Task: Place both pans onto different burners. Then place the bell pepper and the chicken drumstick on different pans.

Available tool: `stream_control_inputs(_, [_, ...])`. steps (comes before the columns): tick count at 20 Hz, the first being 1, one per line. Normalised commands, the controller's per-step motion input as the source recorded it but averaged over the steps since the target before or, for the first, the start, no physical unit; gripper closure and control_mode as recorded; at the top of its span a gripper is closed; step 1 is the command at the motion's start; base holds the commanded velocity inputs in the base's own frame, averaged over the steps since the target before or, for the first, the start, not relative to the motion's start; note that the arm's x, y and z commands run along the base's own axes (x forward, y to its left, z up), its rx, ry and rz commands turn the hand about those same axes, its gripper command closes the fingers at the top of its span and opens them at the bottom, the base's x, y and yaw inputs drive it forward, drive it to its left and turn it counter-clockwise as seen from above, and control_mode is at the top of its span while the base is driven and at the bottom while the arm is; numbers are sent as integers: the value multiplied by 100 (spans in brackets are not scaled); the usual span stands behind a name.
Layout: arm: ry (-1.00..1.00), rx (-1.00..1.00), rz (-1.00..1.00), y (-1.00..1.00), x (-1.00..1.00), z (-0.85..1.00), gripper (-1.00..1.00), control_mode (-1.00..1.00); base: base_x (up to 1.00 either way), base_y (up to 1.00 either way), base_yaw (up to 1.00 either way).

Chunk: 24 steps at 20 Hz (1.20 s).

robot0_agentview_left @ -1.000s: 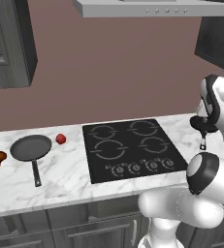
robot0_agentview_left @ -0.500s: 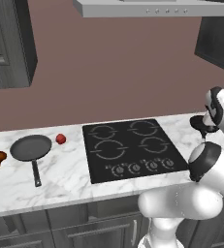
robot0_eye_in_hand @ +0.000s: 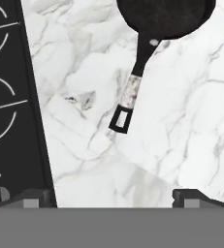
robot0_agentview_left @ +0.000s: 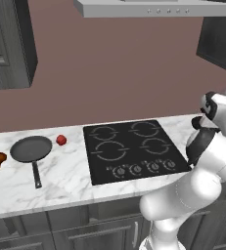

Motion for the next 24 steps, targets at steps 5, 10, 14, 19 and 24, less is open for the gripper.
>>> stream_control_inputs(5, [0, 0, -1, -9, 44, -27, -100, -100, 0, 0, 0])
stream_control_inputs(10, [0, 0, -1, -27, 22, -18, -100, -100, 0, 0, 0])
stream_control_inputs(14, [1, 0, -1, -31, 13, -13, -100, -100, 0, 0, 0])
stream_control_inputs(19, [2, 0, 0, -18, 11, -11, -100, -100, 0, 0, 0])
stream_control_inputs(24, [3, 0, 0, -1, 7, -17, -100, -100, 0, 0, 0])
